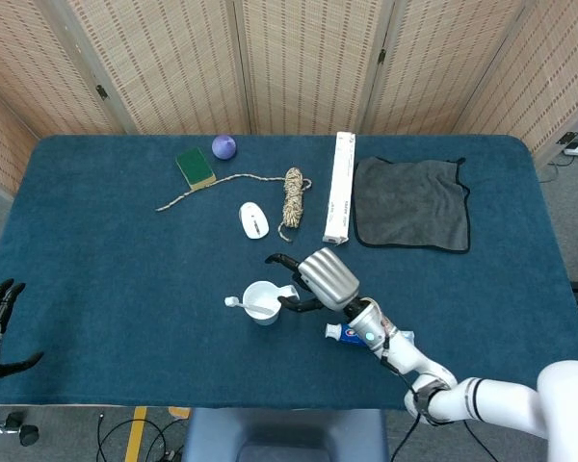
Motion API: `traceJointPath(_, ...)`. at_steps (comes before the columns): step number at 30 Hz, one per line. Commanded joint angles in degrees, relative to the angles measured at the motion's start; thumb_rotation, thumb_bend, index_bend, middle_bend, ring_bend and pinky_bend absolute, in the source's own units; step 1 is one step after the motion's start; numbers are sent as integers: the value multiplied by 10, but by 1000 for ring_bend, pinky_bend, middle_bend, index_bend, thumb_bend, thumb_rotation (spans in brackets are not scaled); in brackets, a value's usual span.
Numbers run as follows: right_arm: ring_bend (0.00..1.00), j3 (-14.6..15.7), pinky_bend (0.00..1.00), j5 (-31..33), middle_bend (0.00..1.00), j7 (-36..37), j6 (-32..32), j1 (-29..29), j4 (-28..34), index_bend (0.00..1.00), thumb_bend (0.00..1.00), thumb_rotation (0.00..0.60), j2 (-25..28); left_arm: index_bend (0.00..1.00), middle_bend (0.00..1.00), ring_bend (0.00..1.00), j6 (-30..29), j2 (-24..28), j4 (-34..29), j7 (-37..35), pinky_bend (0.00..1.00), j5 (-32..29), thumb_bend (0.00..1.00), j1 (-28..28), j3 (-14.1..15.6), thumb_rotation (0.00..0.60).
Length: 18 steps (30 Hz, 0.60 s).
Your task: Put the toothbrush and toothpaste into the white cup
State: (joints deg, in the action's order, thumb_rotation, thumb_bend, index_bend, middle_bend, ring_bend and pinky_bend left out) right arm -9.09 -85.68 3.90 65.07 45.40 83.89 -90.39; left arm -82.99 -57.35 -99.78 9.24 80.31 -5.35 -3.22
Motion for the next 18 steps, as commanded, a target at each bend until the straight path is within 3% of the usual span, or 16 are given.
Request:
traceJointPath(1,1000,34,1000,-16,952,-41,9,-32,56,295,211,600,62,91,74,105,2,-1,-3,4,386,2,117,-2,0,600)
traceJointPath(9,1000,91,1000,2,952,-102,-25,-72,104,325,178,600,149,91,74,105,0,1,-12,12,384,9,117,-5,1,600)
traceJointPath(18,1000,121,1000,23,952,-134,-60,-96,92,325,148,600,146,91,73,105,0,0,-21,21,383,14,117,-8,1,600)
